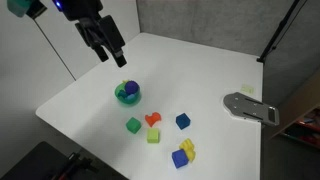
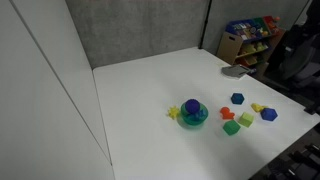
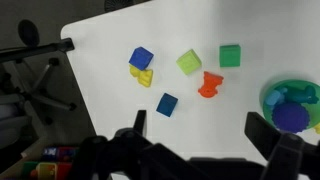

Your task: Move the purple ball from the bowl to the dark blue block

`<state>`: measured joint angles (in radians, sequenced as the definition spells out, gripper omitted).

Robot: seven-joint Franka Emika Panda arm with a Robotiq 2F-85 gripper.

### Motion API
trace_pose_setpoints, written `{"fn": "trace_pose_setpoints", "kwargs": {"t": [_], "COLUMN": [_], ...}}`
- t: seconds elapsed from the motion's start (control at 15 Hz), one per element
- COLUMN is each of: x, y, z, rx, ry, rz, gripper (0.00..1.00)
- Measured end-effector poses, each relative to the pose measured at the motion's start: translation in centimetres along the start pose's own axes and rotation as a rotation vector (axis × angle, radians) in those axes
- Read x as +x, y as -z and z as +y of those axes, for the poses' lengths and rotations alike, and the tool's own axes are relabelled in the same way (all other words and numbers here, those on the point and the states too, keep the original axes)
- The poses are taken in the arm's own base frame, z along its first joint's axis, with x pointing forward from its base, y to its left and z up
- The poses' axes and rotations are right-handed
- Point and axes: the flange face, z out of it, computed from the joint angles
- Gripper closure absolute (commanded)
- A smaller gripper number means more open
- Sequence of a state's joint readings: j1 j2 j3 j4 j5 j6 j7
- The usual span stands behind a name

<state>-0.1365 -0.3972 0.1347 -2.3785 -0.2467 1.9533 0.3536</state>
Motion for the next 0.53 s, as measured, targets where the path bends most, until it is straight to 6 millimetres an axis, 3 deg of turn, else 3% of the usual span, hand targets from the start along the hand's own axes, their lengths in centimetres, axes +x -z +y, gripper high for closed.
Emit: {"fn": "trace_pose_setpoints", "kwargs": {"t": [0.4, 0.53], "x": [0.0, 0.1], "y": [-0.1, -0.2], "z": [-0.2, -1.1], "rx": [0.002, 0.008], "ry": [0.005, 0.026], "rz": [-0.001, 0.005], "gripper": [0.00, 0.00]}}
